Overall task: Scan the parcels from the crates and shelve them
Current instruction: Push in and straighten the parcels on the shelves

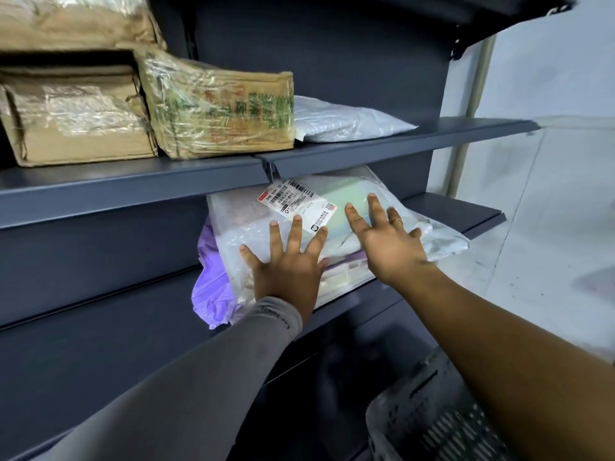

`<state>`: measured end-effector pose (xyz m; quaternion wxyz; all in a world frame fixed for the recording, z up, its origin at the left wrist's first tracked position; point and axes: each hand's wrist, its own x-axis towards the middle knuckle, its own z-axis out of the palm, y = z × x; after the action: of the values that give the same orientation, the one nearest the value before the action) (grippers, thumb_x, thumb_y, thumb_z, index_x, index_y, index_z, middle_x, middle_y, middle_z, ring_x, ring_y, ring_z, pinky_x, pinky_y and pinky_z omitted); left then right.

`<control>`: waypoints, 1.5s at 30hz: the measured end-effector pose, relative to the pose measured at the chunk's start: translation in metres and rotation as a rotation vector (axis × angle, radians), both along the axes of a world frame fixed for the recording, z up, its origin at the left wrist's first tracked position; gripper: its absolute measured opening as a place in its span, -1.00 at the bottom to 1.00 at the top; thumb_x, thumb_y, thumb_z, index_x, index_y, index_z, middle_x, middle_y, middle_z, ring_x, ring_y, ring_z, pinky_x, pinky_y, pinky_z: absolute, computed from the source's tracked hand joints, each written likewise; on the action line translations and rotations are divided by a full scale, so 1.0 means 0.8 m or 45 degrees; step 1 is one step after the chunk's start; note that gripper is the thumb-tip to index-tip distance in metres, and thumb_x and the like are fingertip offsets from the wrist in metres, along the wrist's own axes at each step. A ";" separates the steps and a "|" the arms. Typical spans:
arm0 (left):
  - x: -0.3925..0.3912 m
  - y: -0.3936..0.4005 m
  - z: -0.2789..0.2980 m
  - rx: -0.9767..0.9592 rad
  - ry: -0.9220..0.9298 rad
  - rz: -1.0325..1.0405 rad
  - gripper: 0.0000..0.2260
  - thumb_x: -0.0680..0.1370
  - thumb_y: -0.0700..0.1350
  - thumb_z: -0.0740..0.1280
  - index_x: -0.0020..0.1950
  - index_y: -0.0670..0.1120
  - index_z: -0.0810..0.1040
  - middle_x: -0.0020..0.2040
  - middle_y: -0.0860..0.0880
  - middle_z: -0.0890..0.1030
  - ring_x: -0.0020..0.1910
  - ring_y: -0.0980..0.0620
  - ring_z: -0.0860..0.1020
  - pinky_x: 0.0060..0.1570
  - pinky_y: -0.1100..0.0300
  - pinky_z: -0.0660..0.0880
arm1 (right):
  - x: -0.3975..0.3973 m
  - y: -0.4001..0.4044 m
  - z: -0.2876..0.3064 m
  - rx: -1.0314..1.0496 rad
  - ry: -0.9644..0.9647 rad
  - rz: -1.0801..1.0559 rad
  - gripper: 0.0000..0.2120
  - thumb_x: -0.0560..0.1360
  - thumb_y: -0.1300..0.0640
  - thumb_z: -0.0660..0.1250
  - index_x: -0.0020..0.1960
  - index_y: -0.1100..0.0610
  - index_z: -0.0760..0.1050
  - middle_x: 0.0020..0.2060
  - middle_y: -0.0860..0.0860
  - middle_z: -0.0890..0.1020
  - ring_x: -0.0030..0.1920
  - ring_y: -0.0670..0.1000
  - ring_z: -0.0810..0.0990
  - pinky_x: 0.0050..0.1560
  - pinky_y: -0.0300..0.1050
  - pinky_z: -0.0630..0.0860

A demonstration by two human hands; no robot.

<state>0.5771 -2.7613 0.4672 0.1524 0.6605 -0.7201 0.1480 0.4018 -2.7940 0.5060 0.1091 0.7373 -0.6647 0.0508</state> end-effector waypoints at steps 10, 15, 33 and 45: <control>-0.052 0.040 0.013 0.035 -0.008 -0.115 -0.49 0.72 0.26 -0.03 0.65 0.33 -0.11 0.72 0.02 -0.14 0.68 -0.18 -0.16 0.44 -0.57 -0.04 | -0.056 0.066 0.006 -0.013 0.001 -0.145 -0.09 0.63 0.34 0.21 0.66 -0.18 -0.29 0.66 0.10 -0.31 0.65 0.33 -0.09 0.44 0.59 0.16; -0.086 0.056 0.024 0.066 -0.016 -0.217 -0.50 0.73 0.24 -0.02 0.65 0.33 -0.12 0.71 0.02 -0.17 0.68 -0.19 -0.18 0.44 -0.57 -0.06 | -0.091 0.100 0.015 -0.032 0.006 -0.235 -0.12 0.64 0.30 0.21 0.67 -0.17 -0.29 0.65 0.11 -0.30 0.64 0.33 -0.09 0.44 0.60 0.15; -0.223 0.133 0.075 0.113 0.049 -0.599 -0.52 0.73 0.24 -0.04 0.64 0.36 -0.11 0.71 0.03 -0.16 0.66 -0.32 -0.17 0.43 -0.59 -0.08 | -0.215 0.243 0.063 -0.155 0.055 -0.590 -0.22 0.67 0.24 0.19 0.68 -0.12 -0.19 0.66 0.16 -0.20 0.62 0.38 -0.02 0.39 0.67 0.14; -0.262 0.188 0.148 -0.016 0.133 -0.770 -0.54 0.72 0.26 -0.04 0.62 0.37 -0.07 0.72 0.02 -0.13 0.65 -0.32 -0.16 0.42 -0.60 -0.08 | -0.245 0.322 0.140 -0.302 0.097 -0.735 -0.18 0.61 0.32 0.19 0.67 -0.14 -0.15 0.66 0.15 -0.17 0.62 0.36 0.01 0.37 0.68 0.14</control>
<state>0.3674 -2.6109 0.5854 0.2304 0.4220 -0.8744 0.0662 0.2057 -2.5364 0.6177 0.2290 0.5016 -0.8316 0.0671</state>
